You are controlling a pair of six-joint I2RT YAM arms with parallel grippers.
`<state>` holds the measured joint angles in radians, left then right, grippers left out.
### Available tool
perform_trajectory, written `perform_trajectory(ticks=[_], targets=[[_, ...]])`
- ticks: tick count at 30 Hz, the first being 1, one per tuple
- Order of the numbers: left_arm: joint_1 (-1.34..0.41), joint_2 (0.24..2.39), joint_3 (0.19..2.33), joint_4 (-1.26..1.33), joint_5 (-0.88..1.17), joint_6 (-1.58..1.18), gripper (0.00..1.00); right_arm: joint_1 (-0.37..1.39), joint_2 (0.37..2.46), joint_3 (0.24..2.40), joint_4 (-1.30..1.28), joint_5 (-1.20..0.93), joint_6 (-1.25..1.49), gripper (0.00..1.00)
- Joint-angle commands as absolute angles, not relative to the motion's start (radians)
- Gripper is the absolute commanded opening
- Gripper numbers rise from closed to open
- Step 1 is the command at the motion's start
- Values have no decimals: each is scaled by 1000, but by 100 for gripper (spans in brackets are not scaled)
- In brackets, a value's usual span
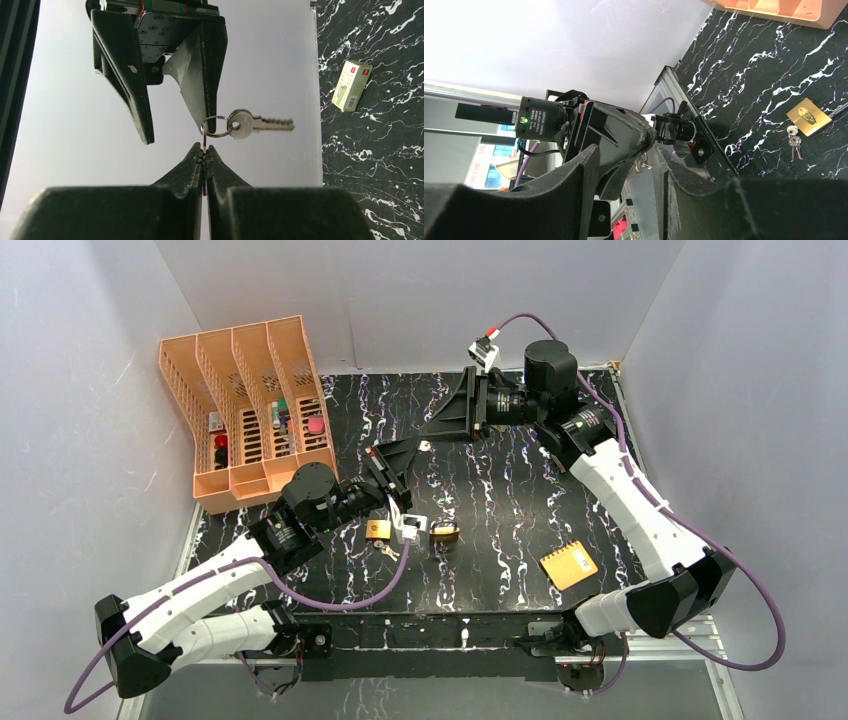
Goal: Unlock with the key
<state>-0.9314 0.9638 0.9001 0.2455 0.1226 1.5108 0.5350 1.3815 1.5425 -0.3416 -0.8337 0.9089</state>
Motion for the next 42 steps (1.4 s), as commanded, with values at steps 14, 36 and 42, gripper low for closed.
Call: perform_trajectory(ticks=[14, 36, 42], targets=[[-934, 945, 928, 324, 119, 1531, 0, 534, 1370, 1526, -304, -895, 898, 39], [-935, 953, 937, 340, 138, 1534, 0, 534, 1384, 1528, -291, -958, 908, 21], [-935, 959, 936, 344, 148, 1531, 0, 535, 1395, 1529, -264, -961, 930, 26]])
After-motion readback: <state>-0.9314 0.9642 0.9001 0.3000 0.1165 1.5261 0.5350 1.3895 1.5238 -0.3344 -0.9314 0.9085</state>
